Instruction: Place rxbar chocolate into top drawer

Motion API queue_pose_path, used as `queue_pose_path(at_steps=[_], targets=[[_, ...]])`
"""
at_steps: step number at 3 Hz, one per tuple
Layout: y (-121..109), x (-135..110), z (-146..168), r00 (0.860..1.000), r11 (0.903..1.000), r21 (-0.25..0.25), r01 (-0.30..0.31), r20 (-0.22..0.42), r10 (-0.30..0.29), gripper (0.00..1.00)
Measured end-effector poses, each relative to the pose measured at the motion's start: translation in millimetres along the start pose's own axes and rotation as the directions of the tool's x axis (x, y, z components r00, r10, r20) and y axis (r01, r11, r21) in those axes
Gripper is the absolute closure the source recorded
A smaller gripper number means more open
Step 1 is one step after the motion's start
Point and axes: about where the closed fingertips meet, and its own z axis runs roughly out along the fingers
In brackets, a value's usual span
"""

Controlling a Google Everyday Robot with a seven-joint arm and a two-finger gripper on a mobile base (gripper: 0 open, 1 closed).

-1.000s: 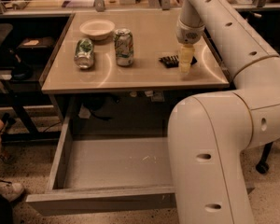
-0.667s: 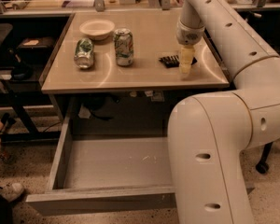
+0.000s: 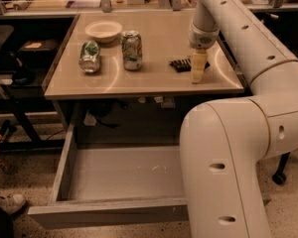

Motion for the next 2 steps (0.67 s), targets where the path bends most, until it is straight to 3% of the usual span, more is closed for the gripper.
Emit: queue_pose_path(at_steps=[2], targets=[[0.0,0.0,0.0,1.0,1.0,0.0,0.0,0.0,0.0,0.66]])
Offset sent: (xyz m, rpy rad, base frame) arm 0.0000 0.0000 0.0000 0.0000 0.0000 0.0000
